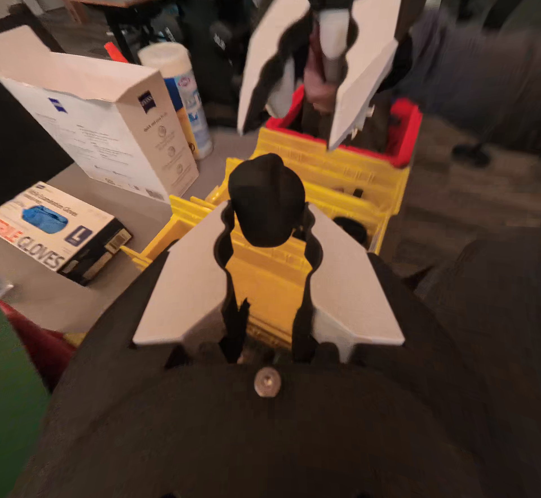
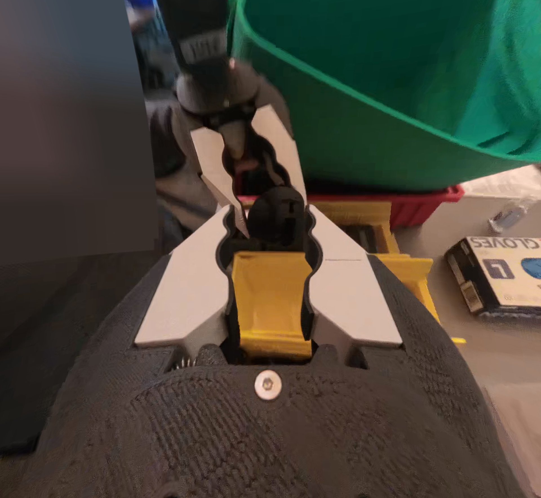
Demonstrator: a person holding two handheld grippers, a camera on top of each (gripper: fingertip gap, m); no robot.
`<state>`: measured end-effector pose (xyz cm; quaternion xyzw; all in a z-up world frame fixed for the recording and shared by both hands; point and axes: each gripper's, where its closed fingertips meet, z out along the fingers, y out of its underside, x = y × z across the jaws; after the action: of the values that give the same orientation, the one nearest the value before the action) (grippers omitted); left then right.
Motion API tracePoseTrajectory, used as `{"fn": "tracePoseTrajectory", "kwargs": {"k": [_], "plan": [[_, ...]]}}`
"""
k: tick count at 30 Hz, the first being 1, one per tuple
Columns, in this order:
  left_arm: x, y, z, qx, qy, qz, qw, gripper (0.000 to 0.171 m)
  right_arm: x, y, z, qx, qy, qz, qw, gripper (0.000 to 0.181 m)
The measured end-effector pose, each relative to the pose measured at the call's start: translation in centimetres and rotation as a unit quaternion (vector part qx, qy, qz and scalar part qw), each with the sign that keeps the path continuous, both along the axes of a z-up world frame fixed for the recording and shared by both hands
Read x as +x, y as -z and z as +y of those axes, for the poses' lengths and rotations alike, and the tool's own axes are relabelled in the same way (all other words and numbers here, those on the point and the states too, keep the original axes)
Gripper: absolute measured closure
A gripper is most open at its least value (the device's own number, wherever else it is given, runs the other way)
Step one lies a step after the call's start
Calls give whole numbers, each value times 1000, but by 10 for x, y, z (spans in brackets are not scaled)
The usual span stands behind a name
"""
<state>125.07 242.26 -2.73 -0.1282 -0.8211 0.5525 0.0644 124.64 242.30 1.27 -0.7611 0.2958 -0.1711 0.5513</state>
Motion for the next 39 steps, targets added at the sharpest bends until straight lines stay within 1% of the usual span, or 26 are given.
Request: {"fn": "tracePoseTrajectory", "kwargs": {"k": [2, 4, 5, 6, 8, 10, 12, 14, 17, 19, 21, 23, 25, 26, 28, 30, 33, 34, 35, 37, 39], "plan": [[-8, 10, -1, 27, 25, -55, 998, 125, -2, 19, 10, -72, -24, 34, 996, 136], [-14, 23, 1, 59, 50, -92, 993, 125, -3, 35, 10, -134, -38, 62, 988, 145], [-17, 28, 1, 69, 62, -104, 990, 125, -5, 41, 9, -153, -46, 76, 984, 147], [-21, 32, 1, 75, 73, -108, 989, 125, -7, 46, 10, -162, -55, 91, 981, 145], [-25, 36, 0, 89, 88, -114, 986, 125, -11, 61, 10, -190, -67, 124, 972, 132], [-22, 48, -1, 126, 93, -142, 977, 125, -12, 77, 5, -234, -69, 141, 960, 137], [-16, 59, -5, 154, 96, -166, 969, 125, -8, 89, -1, -252, -58, 151, 954, 137], [-6, 71, -11, 183, 91, -172, 964, 124, -1, 96, -13, -243, -25, 164, 956, 138], [10, 101, -17, 254, 90, -181, 946, 124, 11, 99, -41, -214, 54, 164, 961, 138], [15, 122, -21, 307, 91, -182, 930, 124, 15, 98, -60, -195, 112, 155, 962, 138], [19, 142, -23, 361, 86, -186, 910, 124, 14, 96, -75, -175, 155, 145, 961, 139], [23, 161, -23, 417, 60, -188, 887, 124, 11, 93, -89, -159, 197, 131, 959, 140], [24, 177, -22, 461, 23, -169, 871, 124, 6, 90, -100, -144, 227, 119, 956, 143], [21, 184, -21, 479, 15, -159, 863, 124, 3, 90, -105, -140, 241, 117, 953, 147], [15, 194, -21, 499, 9, -152, 853, 124, -5, 96, -114, -144, 261, 123, 947, 148], [10, 200, -23, 509, 5, -150, 848, 123, -11, 105, -119, -149, 274, 134, 941, 149], [2, 216, -21, 521, 5, -123, 845, 121, -19, 114, -118, -151, 272, 147, 939, 145], [0, 219, -19, 524, 5, -109, 844, 111, -21, 116, -118, -153, 270, 149, 939, 144], [-1, 217, -20, 510, 2, -99, 854, 107, -22, 118, -118, -160, 268, 150, 938, 144], [-7, 197, -27, 450, -8, -64, 891, 104, -24, 121, -113, -182, 248, 146, 940, 143], [-7, 158, -33, 344, -24, -34, 938, 102, -22, 124, -99, -208, 205, 138, 946, 142]]}}
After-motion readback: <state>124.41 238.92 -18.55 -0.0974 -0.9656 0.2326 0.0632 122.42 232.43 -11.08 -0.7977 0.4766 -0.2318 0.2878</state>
